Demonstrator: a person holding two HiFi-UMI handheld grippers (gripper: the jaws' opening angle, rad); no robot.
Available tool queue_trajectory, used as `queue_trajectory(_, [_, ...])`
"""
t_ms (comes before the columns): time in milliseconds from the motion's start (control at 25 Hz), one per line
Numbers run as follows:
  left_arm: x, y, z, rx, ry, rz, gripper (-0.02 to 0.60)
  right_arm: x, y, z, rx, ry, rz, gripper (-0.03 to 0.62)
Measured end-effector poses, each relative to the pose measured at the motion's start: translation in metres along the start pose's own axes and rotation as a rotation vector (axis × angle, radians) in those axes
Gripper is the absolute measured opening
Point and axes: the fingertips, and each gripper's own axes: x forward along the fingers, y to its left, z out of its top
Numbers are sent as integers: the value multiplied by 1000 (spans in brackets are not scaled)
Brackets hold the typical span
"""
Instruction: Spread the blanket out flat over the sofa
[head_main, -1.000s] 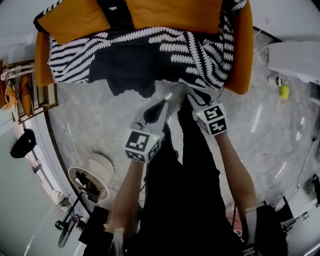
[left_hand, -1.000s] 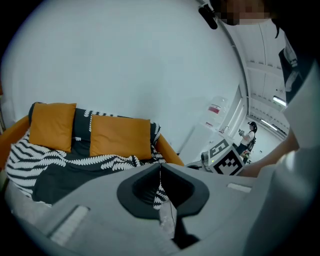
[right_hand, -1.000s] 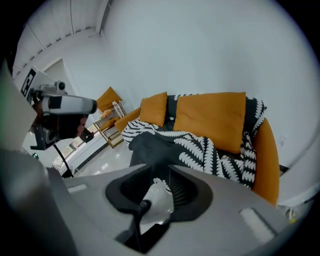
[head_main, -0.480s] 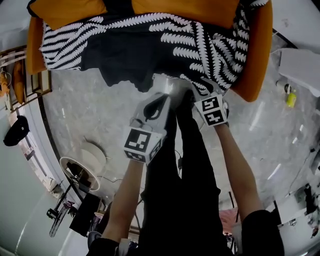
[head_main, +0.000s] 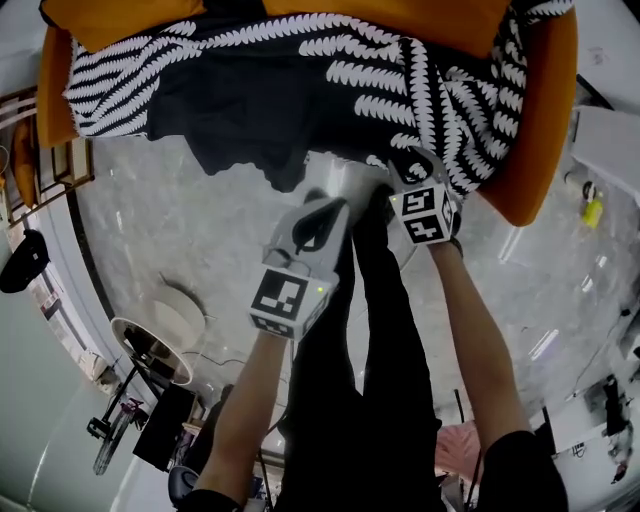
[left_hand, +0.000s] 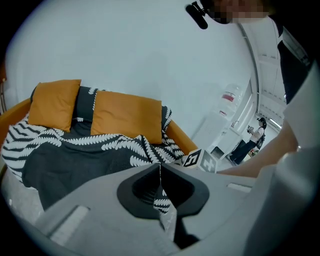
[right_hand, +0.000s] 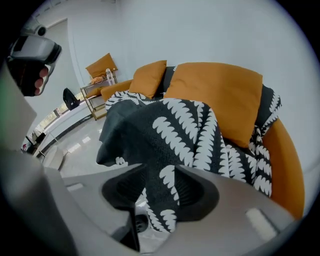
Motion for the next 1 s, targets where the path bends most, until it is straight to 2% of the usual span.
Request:
queue_trajectory(200, [11,9,-7,0,4,-1,14,35,-18,-3,-42,17,-65,230])
queue_trajectory(520, [14,16,-19,-1,35,-8,14,73,-26,-18,-129,106,-67,228])
queue_trajectory(840, [18,17,-18,23,52,-38,14,67,-36,-17,-146,114,-120,108])
queue_trajectory(960, [20,17,-19,28,56,-47,14,66,-35,-19,-173,121,-130,29])
queue_trajectory(1000, [20,17,-19,30,57,-50,14,66,-35,-19,-180,123,-132,26])
